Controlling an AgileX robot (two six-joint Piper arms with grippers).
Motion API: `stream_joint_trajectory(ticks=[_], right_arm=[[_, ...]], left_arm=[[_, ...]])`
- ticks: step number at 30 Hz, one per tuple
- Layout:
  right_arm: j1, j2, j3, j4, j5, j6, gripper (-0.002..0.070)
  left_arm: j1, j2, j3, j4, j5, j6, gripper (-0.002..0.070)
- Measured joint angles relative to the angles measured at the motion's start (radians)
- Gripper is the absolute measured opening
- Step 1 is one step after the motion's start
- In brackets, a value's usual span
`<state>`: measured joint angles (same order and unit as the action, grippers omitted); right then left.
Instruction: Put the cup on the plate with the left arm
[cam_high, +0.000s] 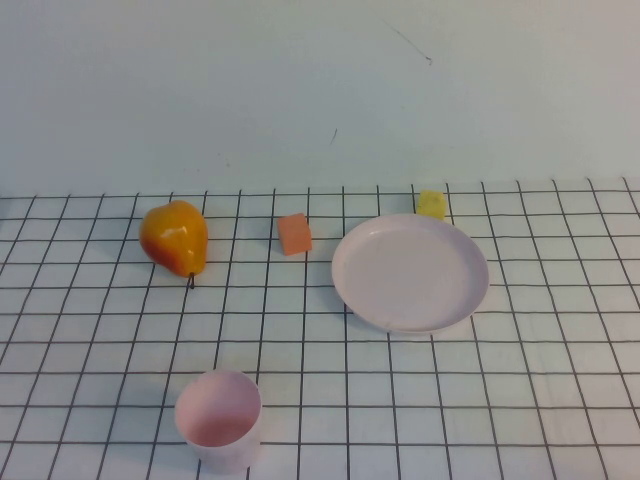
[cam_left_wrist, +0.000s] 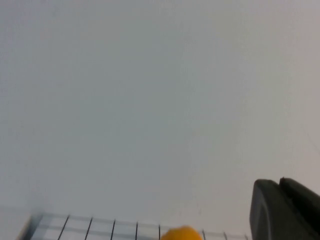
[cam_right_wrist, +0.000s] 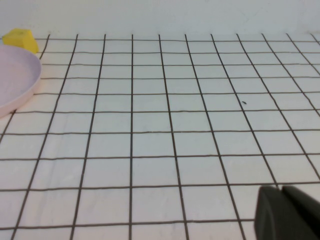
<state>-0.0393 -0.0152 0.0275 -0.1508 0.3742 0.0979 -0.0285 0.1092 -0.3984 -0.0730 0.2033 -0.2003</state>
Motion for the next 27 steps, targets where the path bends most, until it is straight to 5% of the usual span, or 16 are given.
stream_joint_trajectory(ticks=[6, 13, 22, 27], right_arm=[[0.0, 0.0, 0.0, 0.0, 0.0, 0.0, -0.0002], [0.0, 0.0, 0.0, 0.0, 0.0, 0.0, -0.0002], [0.0, 0.0, 0.0, 0.0, 0.0, 0.0, -0.0002], [0.0, 0.0, 0.0, 0.0, 0.0, 0.0, -0.0002]], left_arm=[[0.0, 0.28, -0.254, -0.039, 0.399, 0.087, -0.0002], [0.0, 0.589, -0.444, -0.217, 0.648, 0.274, 0.0024], [0.0, 0.909, -0.511, -0.462, 0.708, 0.542, 0.0406], [0.0, 1.085, -0.511, -0.508, 0.74, 0.647, 0.0459]])
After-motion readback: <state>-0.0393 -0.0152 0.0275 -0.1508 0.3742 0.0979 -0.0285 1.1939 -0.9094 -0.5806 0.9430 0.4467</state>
